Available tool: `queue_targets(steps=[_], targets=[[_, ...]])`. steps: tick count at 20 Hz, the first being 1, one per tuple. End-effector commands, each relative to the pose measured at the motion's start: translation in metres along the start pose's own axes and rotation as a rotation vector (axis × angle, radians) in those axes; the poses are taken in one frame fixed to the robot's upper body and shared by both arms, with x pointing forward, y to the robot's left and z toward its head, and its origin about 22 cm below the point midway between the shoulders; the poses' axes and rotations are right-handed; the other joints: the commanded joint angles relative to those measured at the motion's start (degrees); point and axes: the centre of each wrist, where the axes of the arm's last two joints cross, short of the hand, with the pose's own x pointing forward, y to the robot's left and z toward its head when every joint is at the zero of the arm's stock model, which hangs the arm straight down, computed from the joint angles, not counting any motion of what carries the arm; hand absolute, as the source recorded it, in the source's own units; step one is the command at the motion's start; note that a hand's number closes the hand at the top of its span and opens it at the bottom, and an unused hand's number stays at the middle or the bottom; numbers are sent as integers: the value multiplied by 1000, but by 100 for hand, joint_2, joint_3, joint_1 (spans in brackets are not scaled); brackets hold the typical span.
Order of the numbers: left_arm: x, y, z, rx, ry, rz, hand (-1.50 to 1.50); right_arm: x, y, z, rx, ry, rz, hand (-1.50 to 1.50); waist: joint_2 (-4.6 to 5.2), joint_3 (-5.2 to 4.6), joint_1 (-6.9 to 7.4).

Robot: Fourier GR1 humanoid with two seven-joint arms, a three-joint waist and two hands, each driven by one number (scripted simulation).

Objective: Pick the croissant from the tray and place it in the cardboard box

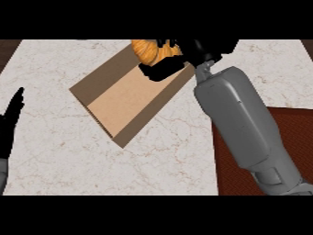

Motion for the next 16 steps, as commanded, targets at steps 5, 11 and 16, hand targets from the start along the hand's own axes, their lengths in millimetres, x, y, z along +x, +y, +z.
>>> queue_targets(steps=[5, 11, 16], targets=[[5, -11, -1, -23, -13, 6, 0, 3, 38, -37, 26, 85, -77, 150, 44, 0, 175], [17, -11, -11, -33, -50, -8, 0, 6, 46, -53, 55, 144, -44, 150, 90, -4, 312], [25, -22, -16, -62, -77, -6, 0, -11, 61, -48, -7, 242, -6, 150, 153, -8, 513]])
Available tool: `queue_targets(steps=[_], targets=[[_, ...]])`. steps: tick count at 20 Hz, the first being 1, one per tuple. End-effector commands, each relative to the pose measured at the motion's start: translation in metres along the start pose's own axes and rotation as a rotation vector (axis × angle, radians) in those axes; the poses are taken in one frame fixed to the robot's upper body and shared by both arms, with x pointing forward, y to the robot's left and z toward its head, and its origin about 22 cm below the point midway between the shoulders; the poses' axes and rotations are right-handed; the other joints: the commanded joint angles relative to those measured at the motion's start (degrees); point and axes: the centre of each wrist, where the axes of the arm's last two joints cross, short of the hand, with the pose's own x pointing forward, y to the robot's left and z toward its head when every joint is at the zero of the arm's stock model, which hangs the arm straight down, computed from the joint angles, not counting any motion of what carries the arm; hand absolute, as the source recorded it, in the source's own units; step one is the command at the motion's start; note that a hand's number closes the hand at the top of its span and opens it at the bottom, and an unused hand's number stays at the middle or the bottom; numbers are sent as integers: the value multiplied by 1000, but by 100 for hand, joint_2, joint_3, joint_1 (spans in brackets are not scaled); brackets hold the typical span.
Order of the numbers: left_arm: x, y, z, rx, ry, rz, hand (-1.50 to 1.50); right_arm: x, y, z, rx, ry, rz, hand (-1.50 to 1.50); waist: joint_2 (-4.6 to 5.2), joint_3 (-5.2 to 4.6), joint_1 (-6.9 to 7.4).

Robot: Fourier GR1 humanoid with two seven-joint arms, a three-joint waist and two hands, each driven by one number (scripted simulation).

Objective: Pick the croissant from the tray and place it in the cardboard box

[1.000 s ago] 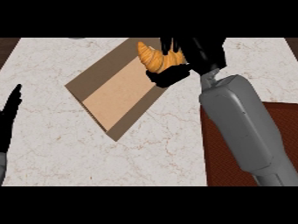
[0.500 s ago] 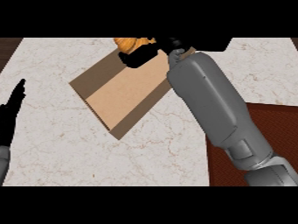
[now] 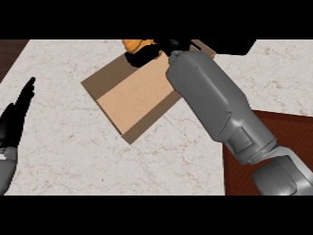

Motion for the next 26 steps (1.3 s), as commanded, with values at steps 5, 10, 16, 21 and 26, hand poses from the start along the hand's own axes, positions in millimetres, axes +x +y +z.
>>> queue_targets(steps=[5, 10, 16, 21, 26], targets=[[14, -7, -6, -7, -40, 15, 0, -29, 12, -1, 54, 194, -100, -150, 90, 2, 266], [4, -11, -6, -22, -30, 2, 0, -33, 14, -1, 24, 143, -156, -150, 106, 2, 271], [8, -13, -8, -13, -28, 14, 0, -27, 6, -3, -141, 31, -278, -150, 64, 11, 136], [-8, -4, -4, -9, -3, 10, 0, -23, -6, -8, -264, 20, -446, -150, 34, 8, 19], [-17, 5, 6, 20, 34, 7, 0, -67, 0, 1, -264, 3, -547, -150, -34, 14, -208]])
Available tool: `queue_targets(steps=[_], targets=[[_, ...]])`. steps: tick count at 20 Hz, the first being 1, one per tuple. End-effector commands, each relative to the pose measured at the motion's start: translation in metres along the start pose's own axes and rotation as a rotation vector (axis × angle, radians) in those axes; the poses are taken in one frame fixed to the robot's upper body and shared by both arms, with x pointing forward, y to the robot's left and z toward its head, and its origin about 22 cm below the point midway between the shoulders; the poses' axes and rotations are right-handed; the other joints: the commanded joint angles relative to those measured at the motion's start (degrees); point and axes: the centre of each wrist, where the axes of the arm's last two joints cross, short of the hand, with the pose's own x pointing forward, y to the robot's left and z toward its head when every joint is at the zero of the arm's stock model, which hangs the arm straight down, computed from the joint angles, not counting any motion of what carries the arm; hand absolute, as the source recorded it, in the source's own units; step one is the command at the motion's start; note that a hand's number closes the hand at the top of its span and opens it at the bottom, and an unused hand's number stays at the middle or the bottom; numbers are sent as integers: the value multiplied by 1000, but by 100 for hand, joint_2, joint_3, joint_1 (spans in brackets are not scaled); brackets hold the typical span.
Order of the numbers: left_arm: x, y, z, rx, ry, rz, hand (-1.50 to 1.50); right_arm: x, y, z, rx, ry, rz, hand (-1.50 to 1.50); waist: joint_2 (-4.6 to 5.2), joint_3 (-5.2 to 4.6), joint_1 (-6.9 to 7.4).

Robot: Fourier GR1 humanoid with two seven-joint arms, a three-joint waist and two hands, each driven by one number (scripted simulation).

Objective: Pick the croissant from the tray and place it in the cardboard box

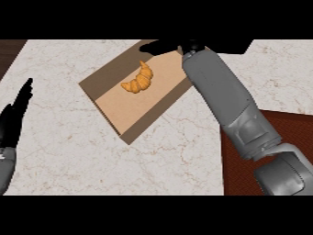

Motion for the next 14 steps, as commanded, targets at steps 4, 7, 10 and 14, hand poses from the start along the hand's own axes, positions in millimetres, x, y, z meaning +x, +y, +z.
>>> queue_targets(steps=[4, 7, 10, 14], targets=[[-4, -8, 11, 17, 27, 1, 0, -32, -42, -7, -54, 10, -112, -150, -80, 1, -240], [-14, 25, 7, 20, 45, 4, 0, -52, -107, -18, -85, 18, -100, -150, -92, 0, -311], [-18, 21, 15, 37, 52, 5, 0, -79, -117, -5, -65, 53, -68, -150, -125, 0, -367], [-20, 14, 17, 29, 51, 1, 0, -101, -170, -1, -73, 37, -27, -150, -114, 1, -350]])
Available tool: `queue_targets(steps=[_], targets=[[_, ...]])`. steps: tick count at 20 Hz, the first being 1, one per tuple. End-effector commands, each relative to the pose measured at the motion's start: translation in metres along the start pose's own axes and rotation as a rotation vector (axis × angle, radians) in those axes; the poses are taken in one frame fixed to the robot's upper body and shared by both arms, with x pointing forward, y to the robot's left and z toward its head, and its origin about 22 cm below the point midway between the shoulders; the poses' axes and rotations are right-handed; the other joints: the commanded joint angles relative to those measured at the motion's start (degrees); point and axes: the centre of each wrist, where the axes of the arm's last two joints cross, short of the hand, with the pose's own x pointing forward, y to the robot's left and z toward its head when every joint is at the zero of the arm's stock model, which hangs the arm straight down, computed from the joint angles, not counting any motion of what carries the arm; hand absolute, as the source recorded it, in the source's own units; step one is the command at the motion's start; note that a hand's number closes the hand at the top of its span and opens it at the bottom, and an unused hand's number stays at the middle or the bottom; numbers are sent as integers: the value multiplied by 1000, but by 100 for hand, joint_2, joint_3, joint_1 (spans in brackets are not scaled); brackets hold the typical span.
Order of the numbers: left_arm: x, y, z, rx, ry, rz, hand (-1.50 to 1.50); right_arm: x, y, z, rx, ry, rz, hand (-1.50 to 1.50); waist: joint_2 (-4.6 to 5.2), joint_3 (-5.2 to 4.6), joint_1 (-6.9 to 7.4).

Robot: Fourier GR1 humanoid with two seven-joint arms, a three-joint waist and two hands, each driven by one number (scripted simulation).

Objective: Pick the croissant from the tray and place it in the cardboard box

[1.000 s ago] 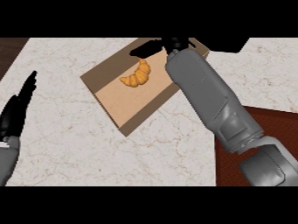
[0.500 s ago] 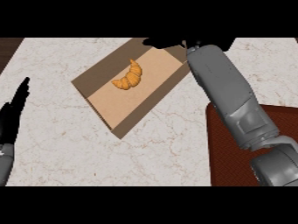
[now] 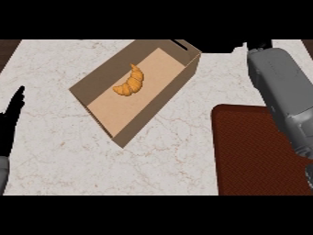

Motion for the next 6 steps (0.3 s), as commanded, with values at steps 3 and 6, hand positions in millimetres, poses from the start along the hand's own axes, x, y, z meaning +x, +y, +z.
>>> queue_targets(steps=[3, 6], targets=[[-17, 1, 3, 9, 28, 5, 0, -26, -58, 8, 45, 2, 25, -150, -36, -2, -93], [-6, 10, 5, 9, 1, 5, 0, -34, -102, 10, 106, 38, 85, -150, -24, 0, -48]])
